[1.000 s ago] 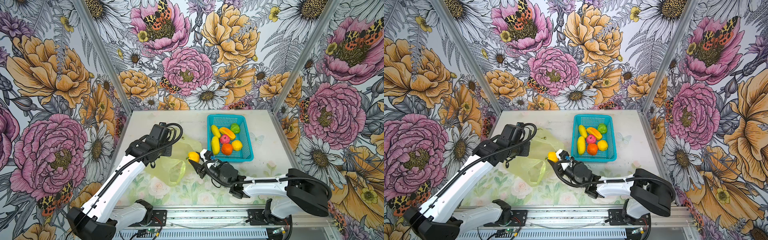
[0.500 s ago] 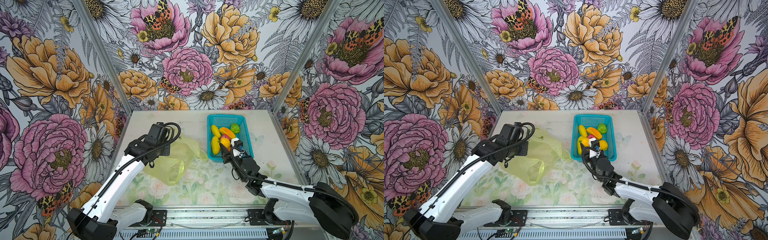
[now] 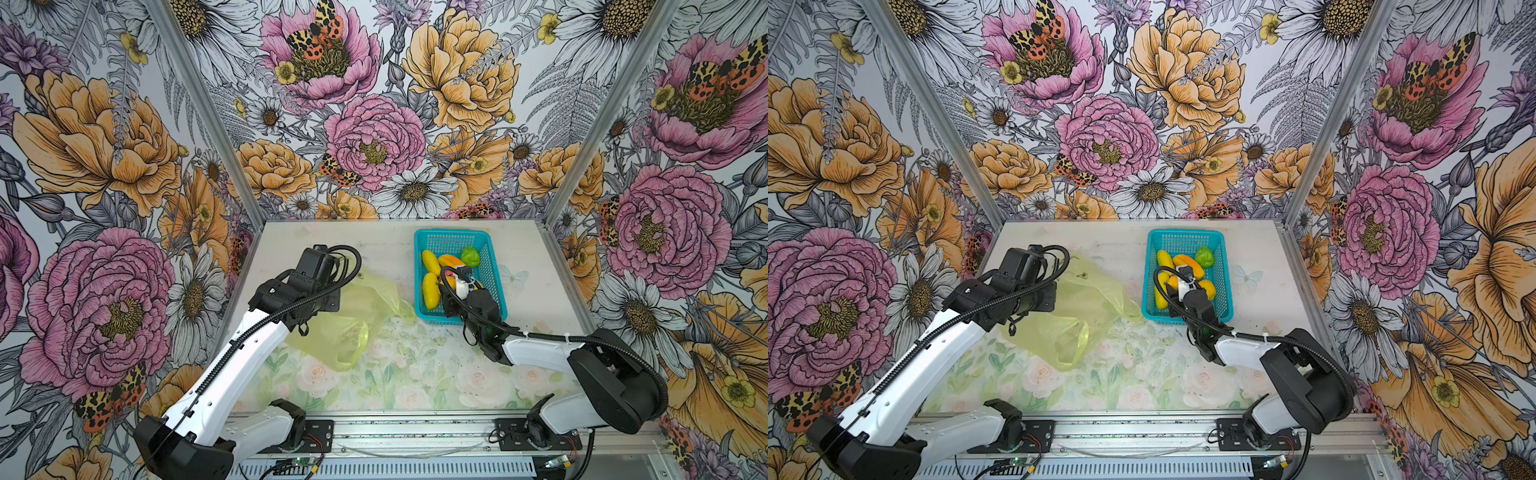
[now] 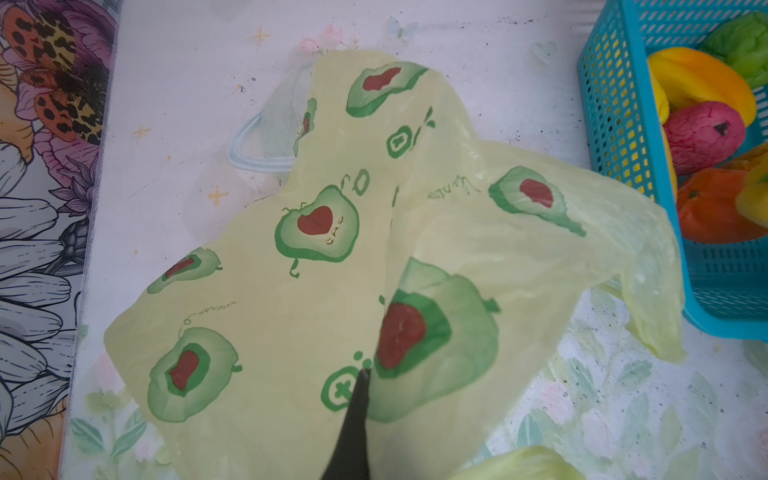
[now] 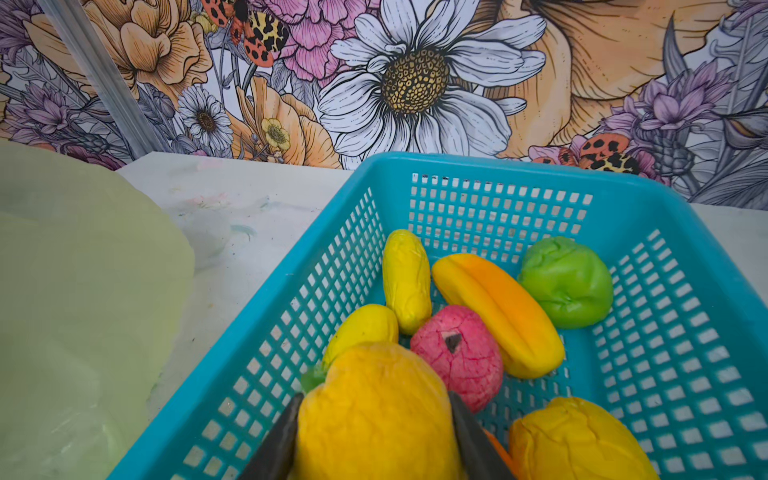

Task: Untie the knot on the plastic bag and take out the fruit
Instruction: 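Open the right gripper to drop the small yellow fruit in the basket, then release the bag with the left gripper while raising the right gripper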

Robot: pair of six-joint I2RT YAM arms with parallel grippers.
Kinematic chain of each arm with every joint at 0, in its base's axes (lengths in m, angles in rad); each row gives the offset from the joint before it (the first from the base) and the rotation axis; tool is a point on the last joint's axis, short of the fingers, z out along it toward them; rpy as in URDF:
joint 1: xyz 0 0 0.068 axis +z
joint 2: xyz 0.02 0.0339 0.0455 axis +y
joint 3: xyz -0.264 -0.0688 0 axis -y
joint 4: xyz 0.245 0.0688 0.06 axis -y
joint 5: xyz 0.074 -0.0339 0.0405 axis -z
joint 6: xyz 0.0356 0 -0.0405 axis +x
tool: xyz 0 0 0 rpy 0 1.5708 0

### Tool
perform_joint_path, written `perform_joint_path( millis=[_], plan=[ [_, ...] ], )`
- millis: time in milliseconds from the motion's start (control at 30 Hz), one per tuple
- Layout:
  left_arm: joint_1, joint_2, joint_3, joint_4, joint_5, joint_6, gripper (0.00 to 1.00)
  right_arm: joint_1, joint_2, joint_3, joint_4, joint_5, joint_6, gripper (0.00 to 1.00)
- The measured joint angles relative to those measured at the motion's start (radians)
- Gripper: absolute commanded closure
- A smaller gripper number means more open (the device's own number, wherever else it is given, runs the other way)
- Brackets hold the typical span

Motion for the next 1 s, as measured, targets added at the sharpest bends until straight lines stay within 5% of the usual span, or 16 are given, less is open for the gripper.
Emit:
perform_joint_path(
  millis=[533, 800, 1000],
  plan=[
    [-0.012, -0.003, 0.000, 0.000, 0.020, 0.000, 1.00, -0.005, -0.217, 0.082, -0.548, 0.180, 0.248, 0.96],
    [-0.019, -0.042, 0.000, 0.000, 0.020, 0.000, 1.00, -0.059, -0.124, 0.103, -0.639, 0.175, 0.270, 0.99],
    [0.003, -0.018, 0.036, -0.013, 0.062, 0.000, 1.00, -0.105, -0.022, 0.149, -0.649, 0.142, 0.276, 0.52]
  ],
)
